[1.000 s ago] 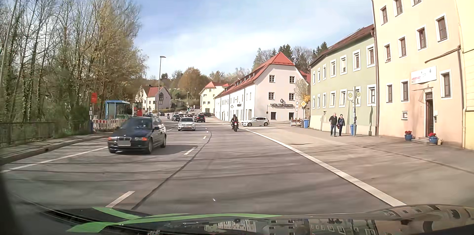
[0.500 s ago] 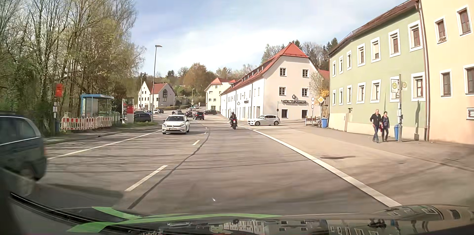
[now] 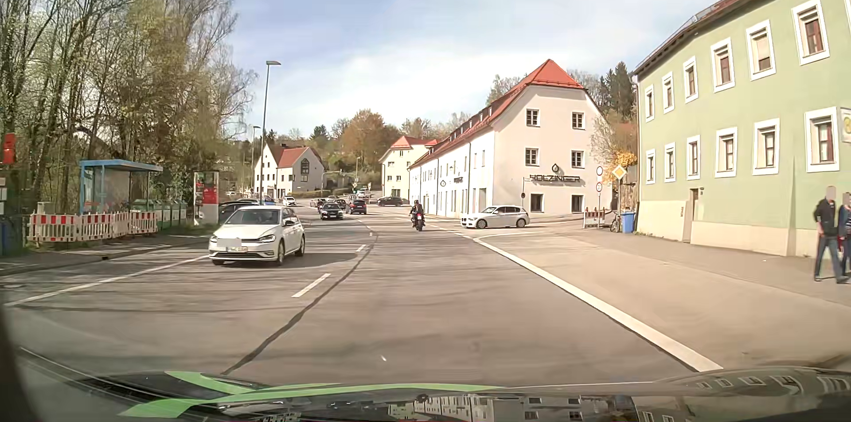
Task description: Follow the waypoints while adhering to traffic rules and regulations
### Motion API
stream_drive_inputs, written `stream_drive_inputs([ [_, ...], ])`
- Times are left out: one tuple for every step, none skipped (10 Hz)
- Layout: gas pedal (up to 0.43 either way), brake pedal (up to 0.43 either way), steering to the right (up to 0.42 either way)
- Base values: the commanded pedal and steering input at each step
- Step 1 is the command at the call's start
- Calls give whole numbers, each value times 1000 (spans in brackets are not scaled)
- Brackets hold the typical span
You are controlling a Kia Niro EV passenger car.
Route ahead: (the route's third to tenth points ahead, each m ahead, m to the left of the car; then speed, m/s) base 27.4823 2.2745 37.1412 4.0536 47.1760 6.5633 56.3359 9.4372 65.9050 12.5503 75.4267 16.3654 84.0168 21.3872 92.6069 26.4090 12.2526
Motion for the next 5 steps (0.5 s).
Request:
stream_drive_inputs([
  [47, 0, -25],
  [47, 0, -25],
  [47, 0, -25],
  [47, 0, -25],
  [39, 0, -25],
])
